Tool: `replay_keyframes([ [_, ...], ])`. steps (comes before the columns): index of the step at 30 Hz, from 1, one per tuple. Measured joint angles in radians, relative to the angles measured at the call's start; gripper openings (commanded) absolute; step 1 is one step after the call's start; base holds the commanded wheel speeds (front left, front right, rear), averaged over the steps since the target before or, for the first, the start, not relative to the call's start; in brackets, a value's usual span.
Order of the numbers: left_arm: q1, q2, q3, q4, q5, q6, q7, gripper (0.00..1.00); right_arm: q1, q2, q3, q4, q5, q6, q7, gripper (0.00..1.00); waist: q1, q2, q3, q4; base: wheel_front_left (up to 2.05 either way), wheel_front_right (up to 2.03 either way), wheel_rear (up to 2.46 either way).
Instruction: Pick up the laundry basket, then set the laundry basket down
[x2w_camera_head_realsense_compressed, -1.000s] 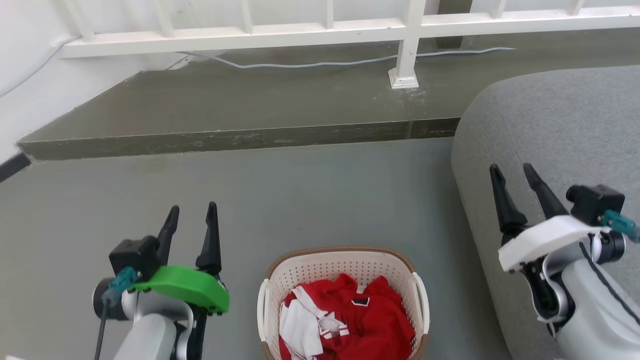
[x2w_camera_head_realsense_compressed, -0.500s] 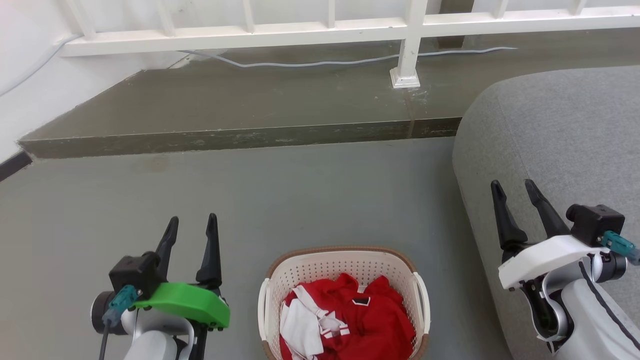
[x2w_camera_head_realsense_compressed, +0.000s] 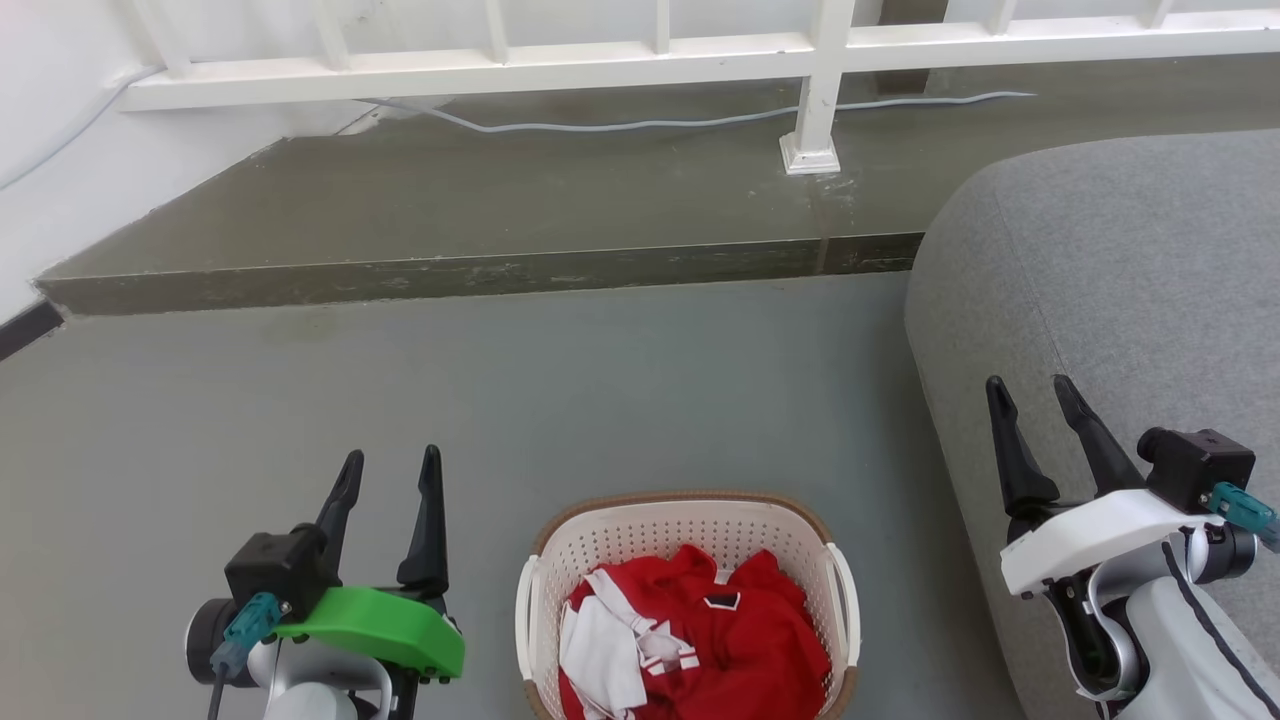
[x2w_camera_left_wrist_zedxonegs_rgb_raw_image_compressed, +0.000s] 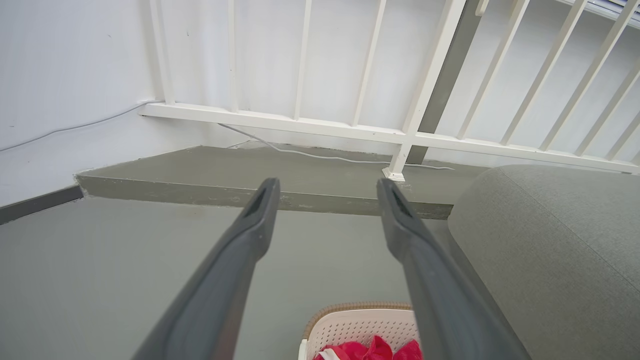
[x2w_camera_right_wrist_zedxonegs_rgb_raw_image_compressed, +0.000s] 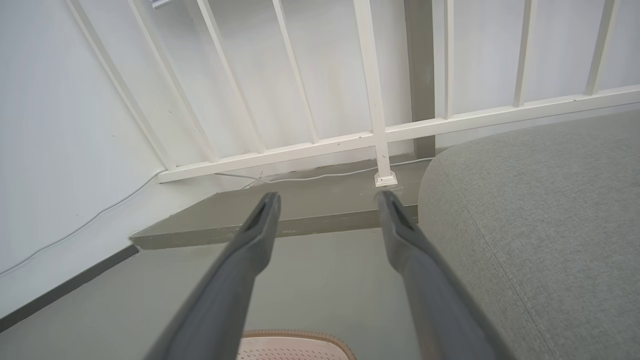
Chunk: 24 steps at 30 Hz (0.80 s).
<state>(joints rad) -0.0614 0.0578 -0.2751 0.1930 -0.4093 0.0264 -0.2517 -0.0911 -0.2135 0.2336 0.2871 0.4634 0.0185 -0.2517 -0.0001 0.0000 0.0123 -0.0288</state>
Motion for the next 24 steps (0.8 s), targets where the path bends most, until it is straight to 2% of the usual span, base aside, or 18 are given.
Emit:
replay_keyframes([
  [14,0.012,-0.007,0.016,-0.012,0.011,-0.018,0.000,1.00,0.018,0.025,-0.038,0.000,-0.043,0.034,0.000,1.00,0.0000,0.0000,0.005,-0.004,0.00,0.00,0.00],
  [15,0.012,-0.007,0.016,-0.012,0.010,-0.025,0.000,0.00,0.018,0.026,-0.039,0.001,-0.044,0.034,0.000,0.00,0.0000,0.0000,0.005,-0.004,0.00,0.00,0.00],
  [24,0.042,-0.012,0.011,0.033,-0.012,-0.026,0.005,0.00,0.058,0.055,-0.040,0.045,-0.022,0.034,0.008,0.00,0.0001,0.0000,0.005,-0.004,0.00,0.00,0.00],
])
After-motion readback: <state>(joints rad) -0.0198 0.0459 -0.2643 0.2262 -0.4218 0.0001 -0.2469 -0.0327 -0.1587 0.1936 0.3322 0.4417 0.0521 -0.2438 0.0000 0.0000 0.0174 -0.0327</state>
